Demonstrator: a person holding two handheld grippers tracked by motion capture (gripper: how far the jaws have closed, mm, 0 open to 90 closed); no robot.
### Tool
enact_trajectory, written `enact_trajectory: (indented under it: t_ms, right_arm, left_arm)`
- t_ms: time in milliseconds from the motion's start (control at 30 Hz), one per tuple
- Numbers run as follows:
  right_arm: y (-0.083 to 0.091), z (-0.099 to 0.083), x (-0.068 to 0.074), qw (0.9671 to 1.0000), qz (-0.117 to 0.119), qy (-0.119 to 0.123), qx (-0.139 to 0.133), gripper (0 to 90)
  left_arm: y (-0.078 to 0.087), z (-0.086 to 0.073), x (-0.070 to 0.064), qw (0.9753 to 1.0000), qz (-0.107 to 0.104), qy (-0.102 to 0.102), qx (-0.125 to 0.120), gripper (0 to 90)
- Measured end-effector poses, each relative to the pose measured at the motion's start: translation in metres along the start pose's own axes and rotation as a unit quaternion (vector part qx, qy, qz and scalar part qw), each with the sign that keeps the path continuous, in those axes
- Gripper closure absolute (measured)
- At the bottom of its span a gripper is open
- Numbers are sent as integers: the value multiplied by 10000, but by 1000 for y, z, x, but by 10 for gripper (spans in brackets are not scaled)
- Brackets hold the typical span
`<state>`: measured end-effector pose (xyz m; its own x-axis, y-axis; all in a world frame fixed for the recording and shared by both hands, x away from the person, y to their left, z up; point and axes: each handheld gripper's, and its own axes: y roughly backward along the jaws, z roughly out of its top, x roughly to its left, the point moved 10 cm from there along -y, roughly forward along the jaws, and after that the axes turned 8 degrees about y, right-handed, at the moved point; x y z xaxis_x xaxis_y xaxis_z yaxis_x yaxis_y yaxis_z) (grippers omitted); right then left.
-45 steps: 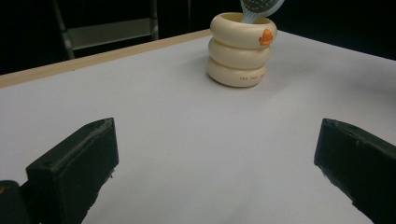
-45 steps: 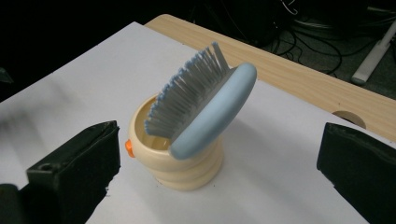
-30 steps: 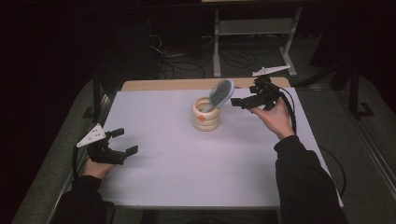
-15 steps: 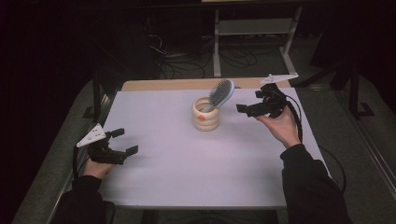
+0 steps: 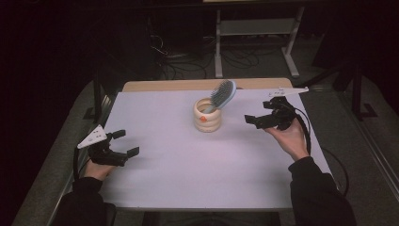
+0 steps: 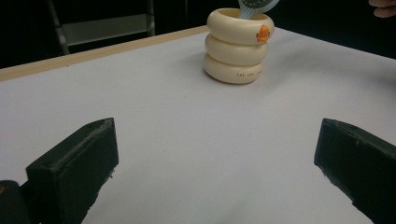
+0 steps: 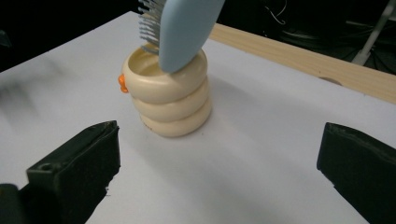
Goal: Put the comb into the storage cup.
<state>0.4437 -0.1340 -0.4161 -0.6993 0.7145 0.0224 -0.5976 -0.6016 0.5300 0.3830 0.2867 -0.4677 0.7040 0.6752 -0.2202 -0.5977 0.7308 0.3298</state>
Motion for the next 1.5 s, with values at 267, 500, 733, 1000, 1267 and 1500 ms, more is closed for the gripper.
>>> enact_trajectory:
  t_ms: [267, 500, 733, 1000, 1267, 1500]
  right_arm:
    - [9, -13, -3, 10000, -66, -44, -38, 0]
    - [16, -22, -1, 9999, -61, -57, -63, 0]
    - [19, -36, 4, 10000, -56, -4, -17, 0]
    - [24, -50, 8, 10000, -57, -11, -10, 0]
    - [32, -62, 8, 9999, -102, -52, -29, 0]
    - [38, -68, 10, 9999, -111, -69, -88, 0]
  left_arm:
    - [0, 0, 0, 10000, 0, 1, 1, 0]
    - [0, 0, 0, 10000, -2, 5, 6, 0]
    - [-1, -1, -1, 10000, -11, -10, 20, 0]
    - [0, -1, 0, 10000, -3, 2, 27, 0]
    - [0, -1, 0, 10000, -1, 6, 38, 0]
    - [0, -1, 0, 10000, -5, 29, 47, 0]
